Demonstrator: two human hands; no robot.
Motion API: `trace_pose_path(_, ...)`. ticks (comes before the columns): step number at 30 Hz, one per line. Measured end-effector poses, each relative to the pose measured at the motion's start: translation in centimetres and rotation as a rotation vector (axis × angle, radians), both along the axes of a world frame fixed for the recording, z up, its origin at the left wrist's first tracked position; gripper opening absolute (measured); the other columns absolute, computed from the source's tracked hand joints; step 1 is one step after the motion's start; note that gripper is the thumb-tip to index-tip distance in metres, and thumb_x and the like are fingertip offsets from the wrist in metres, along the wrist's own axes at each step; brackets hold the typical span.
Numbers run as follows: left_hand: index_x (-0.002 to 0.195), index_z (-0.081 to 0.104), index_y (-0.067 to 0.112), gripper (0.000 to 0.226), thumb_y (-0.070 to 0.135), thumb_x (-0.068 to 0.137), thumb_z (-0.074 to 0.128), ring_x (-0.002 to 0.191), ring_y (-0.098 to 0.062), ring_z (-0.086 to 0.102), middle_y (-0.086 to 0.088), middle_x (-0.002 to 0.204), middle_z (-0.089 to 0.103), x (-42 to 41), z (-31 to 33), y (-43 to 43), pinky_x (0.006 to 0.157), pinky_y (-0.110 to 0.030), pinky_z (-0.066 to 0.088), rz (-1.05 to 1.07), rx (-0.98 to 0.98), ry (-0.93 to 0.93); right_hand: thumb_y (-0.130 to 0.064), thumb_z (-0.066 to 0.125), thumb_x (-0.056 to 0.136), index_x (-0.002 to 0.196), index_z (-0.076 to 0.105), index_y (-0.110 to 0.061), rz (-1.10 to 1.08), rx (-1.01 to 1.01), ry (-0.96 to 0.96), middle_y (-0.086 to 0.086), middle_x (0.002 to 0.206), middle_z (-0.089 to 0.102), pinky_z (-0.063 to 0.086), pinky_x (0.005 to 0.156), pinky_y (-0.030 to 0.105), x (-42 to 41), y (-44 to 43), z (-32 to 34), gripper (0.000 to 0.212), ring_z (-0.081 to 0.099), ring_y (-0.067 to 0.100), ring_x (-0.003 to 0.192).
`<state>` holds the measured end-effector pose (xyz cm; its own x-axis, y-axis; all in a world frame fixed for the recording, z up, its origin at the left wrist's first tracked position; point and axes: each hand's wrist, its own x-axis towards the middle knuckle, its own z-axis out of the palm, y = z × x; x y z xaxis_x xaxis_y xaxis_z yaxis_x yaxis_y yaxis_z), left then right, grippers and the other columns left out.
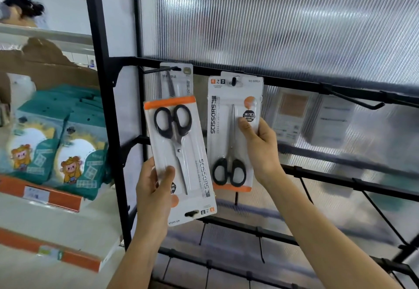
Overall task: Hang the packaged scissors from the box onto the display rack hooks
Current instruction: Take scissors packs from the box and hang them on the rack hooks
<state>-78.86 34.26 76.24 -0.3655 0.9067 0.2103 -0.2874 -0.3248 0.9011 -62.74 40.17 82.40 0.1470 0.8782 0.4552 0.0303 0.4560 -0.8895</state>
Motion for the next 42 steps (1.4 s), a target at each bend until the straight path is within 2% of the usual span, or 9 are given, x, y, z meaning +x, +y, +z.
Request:
trace_pose_path(5, 0.092, 0.058, 0.032, 0.027, 0.007, 0.093, 0.049, 0.070, -0.014, 0.056, 0.015, 0.072, 0.068, -0.2, 0.1, 0.4, 0.041, -0.018, 0.038, -0.010, -0.008, 0.007, -0.029, 0.055, 0.090, 0.086, 0.051, -0.008, -0.030, -0.099, 0.034, 0.007, 0.074, 0.040, 0.032, 0.058, 0.025, 0.0, 1.5, -0.2, 0.022, 0.033, 0.018, 0.065)
trace_pose_path(11, 0.096, 0.059, 0.032, 0.025, 0.009, 0.093, 0.050, 0.074, -0.025, 0.045, 0.004, 0.075, 0.061, -0.5, 0.3, 1.4, 0.045, -0.025, 0.031, -0.001, 0.006, 0.018, -0.031, 0.054, 0.091, 0.067, 0.042, -0.018, -0.240, -0.236, -0.060, -0.005, 0.062, 0.040, 0.031, 0.052, 0.021, 0.2, 6.5, 0.8, 0.030, 0.038, 0.009, 0.057)
trace_pose_path(13, 0.099, 0.058, 0.030, 0.023, 0.009, 0.093, 0.050, 0.074, -0.026, 0.044, -0.001, 0.078, 0.057, -0.5, 0.4, 1.6, 0.045, -0.025, 0.030, -0.006, 0.013, 0.026, -0.029, 0.057, 0.089, 0.091, 0.052, -0.016, -0.334, -0.305, -0.153, -0.002, 0.082, 0.054, 0.041, 0.062, 0.024, 0.9, 8.6, 1.4, 0.014, 0.050, 0.015, 0.076)
trace_pose_path(16, 0.099, 0.057, 0.026, 0.020, 0.009, 0.093, 0.050, 0.074, -0.027, 0.045, -0.005, 0.079, 0.054, -0.3, 0.4, 1.8, 0.042, -0.021, 0.030, -0.014, 0.025, 0.047, -0.027, 0.064, 0.084, 0.138, 0.029, -0.015, -0.406, -0.477, -0.286, 0.011, 0.140, 0.035, 0.039, 0.102, 0.045, 2.4, 10.9, 1.1, 0.065, 0.041, 0.032, 0.124)
trace_pose_path(18, 0.100, 0.057, 0.024, 0.018, 0.009, 0.093, 0.050, 0.073, -0.026, 0.042, -0.002, 0.075, 0.053, 0.1, 0.1, 1.8, 0.042, -0.019, 0.029, -0.029, 0.023, 0.044, -0.026, 0.062, 0.085, 0.142, 0.023, -0.016, -0.408, -0.485, -0.272, 0.012, 0.146, 0.026, 0.033, 0.107, 0.046, 3.0, 10.5, 0.4, 0.070, 0.034, 0.034, 0.130)
trace_pose_path(23, 0.098, 0.058, 0.023, 0.017, 0.008, 0.092, 0.051, 0.065, -0.021, 0.040, 0.005, 0.070, 0.057, 1.8, -0.4, 2.2, 0.041, -0.020, 0.028, -0.076, -0.006, -0.004, -0.031, 0.049, 0.094, 0.110, 0.059, -0.015, 0.010, -0.476, -0.218, 0.005, 0.109, 0.063, 0.048, 0.088, 0.034, 3.1, 4.8, -2.0, 0.025, 0.061, 0.021, 0.099)
trace_pose_path(27, 0.092, 0.058, 0.026, 0.021, 0.005, 0.091, 0.052, 0.071, -0.013, 0.055, 0.011, 0.076, 0.067, 3.9, -0.4, 2.3, 0.043, -0.020, 0.040, -0.134, -0.048, -0.160, -0.042, 0.040, 0.093, 0.093, 0.066, -0.021, 0.288, -0.436, -0.260, -0.002, 0.085, 0.070, 0.053, 0.081, 0.028, 3.3, -0.3, -3.3, 0.033, 0.065, 0.012, 0.078)
trace_pose_path(34, 0.100, 0.051, 0.023, 0.018, 0.009, 0.089, 0.054, 0.090, -0.020, 0.061, -0.004, 0.102, 0.064, 6.6, -0.9, 3.4, 0.069, -0.031, 0.048, -0.241, -0.154, -0.396, -0.010, 0.065, 0.083, 0.087, 0.063, -0.028, 0.270, -0.410, -0.374, -0.014, 0.079, 0.070, 0.057, 0.070, 0.022, 5.4, -2.3, -5.7, 0.019, 0.068, 0.003, 0.075)
trace_pose_path(42, 0.146, 0.003, 0.027, 0.133, 0.074, 0.042, 0.072, 0.139, -0.016, 0.016, -0.002, 0.153, 0.008, 7.5, -3.2, 3.9, 0.112, -0.041, 0.021, 0.091, -0.158, 0.091, -0.009, 0.057, 0.087, 0.087, 0.065, -0.027, 0.026, -0.047, -0.238, -0.019, 0.083, 0.071, 0.054, 0.073, 0.020, 8.7, -1.4, -0.9, 0.019, 0.067, 0.002, 0.081)
